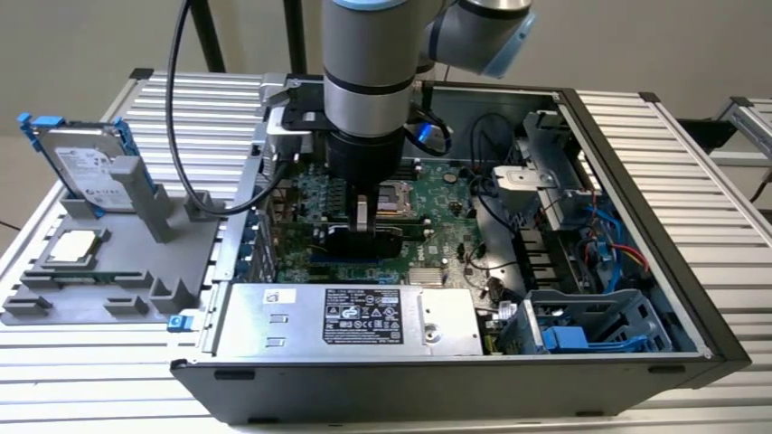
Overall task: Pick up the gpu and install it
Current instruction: 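Insert the gpu into the slot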
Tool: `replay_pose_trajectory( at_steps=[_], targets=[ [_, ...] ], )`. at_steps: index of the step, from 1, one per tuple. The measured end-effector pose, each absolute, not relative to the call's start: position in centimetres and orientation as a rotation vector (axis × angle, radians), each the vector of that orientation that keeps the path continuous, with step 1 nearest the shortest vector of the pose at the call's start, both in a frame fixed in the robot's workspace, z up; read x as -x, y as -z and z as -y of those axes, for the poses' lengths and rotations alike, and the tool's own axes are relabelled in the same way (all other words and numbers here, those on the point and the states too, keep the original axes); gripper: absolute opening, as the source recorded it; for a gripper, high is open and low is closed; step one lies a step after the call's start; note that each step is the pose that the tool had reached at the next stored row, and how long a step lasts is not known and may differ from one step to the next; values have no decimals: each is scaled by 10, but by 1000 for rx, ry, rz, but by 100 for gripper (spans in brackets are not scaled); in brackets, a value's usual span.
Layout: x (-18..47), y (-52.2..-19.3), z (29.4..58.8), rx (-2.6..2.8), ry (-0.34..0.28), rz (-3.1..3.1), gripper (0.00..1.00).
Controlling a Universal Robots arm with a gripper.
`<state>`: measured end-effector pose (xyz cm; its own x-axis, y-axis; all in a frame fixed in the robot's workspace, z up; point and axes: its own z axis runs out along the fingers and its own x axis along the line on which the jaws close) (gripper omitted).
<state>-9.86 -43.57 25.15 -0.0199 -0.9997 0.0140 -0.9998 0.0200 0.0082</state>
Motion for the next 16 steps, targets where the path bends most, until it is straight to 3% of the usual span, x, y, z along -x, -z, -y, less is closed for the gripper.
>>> replay_pose_trajectory(
  at_steps=[16],
  targets=[
    [99, -251, 439, -2191, 0, 2235, 0]
  ],
)
